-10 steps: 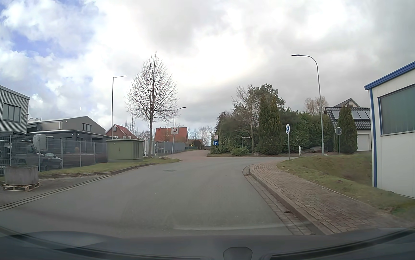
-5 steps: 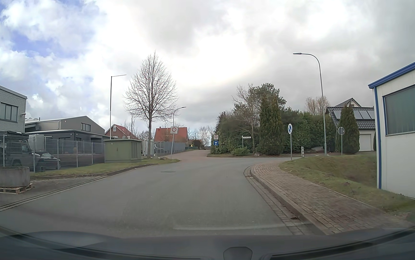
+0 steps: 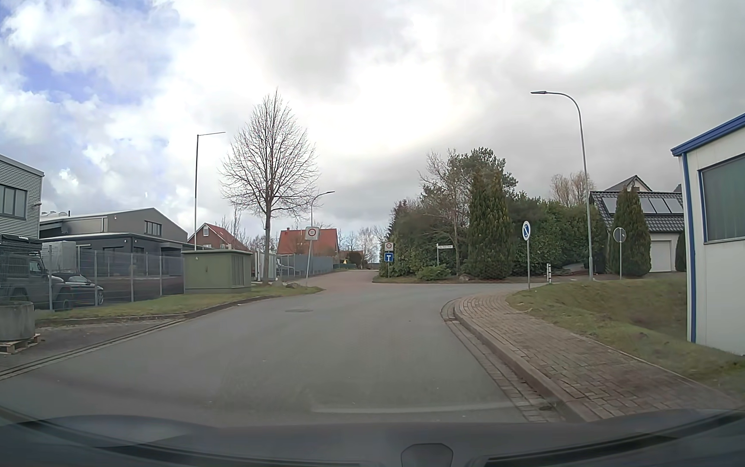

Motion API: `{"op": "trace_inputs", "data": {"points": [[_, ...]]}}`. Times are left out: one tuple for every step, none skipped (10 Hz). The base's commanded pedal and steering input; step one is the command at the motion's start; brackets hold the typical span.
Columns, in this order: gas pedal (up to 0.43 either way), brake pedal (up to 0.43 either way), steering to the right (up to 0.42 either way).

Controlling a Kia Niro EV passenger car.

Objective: Follow the waypoints while adhering to traffic rules and regulations

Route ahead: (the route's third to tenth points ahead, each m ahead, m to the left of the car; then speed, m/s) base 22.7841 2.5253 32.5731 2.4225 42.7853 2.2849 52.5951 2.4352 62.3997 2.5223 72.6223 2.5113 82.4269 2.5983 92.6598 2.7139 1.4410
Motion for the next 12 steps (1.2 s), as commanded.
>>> {"op": "trace_inputs", "data": {"points": [[0.197,0.0,-0.015],[0.197,0.0,-0.015],[0.197,0.0,-0.015],[0.197,0.0,-0.015],[0.197,0.0,-0.015],[0.209,0.0,-0.015],[0.209,0.0,-0.015],[0.209,0.0,-0.015],[0.209,0.0,-0.015],[0.209,0.0,-0.015],[0.209,0.0,-0.014],[0.209,0.0,-0.014]]}}
